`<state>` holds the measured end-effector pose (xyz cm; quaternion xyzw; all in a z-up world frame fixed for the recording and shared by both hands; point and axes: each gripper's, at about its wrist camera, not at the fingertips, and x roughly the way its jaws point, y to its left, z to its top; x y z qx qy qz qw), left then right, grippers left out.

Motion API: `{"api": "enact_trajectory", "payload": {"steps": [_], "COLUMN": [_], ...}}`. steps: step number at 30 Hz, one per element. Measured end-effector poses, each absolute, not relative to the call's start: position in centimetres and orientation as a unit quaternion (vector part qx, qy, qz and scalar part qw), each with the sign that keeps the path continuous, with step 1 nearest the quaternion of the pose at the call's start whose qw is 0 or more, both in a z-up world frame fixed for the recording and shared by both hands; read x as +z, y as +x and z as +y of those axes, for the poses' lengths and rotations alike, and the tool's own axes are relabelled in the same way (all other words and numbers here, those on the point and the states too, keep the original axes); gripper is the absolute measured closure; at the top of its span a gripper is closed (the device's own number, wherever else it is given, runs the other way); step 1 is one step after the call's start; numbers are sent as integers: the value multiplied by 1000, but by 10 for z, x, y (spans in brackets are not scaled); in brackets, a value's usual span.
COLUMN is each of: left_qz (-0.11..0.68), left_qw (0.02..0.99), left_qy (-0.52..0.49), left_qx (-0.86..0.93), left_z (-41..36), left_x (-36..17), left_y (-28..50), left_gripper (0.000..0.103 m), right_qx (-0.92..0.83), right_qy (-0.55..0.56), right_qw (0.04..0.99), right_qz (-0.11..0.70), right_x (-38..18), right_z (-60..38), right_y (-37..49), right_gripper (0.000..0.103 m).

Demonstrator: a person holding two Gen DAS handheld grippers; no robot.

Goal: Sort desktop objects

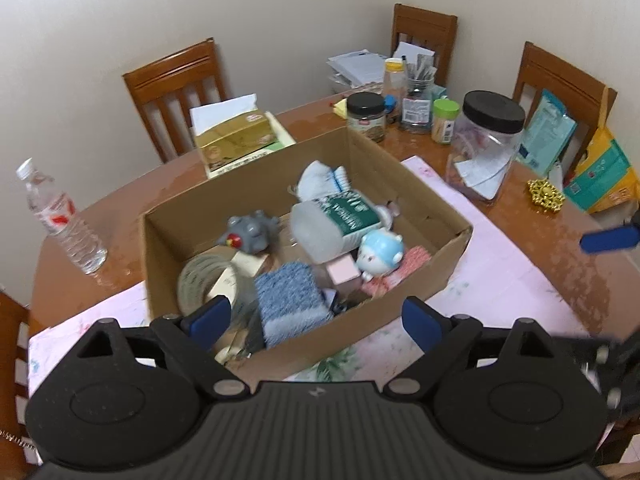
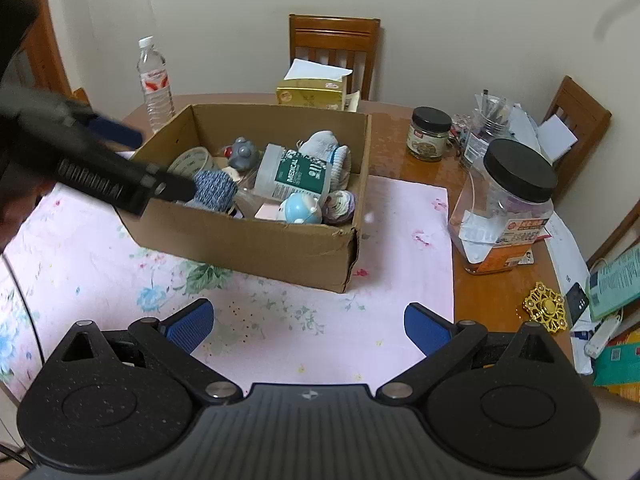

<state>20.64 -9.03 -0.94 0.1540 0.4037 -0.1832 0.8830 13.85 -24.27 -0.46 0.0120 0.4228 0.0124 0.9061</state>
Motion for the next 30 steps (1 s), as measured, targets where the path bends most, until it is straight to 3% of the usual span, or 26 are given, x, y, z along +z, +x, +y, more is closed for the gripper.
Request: {"api": "enact_trajectory", "payload": {"steps": [14, 30], "left_qz": [450, 458], "left_qw": [884, 883], "left_qy": [76, 52], "left_qx": [-105, -83], "left_z": [-49, -33], "left_x": [-12, 1], "left_y": [174, 163], "left_gripper": [11, 11], "right_qx": [-9, -26], "right_qy": [56, 71], "right_qw": [888, 879], "right_qz": [457, 472], "right_x": [12, 28], "right_z": [-230, -206], "right_y": [160, 167], "right_gripper": [0, 0]}}
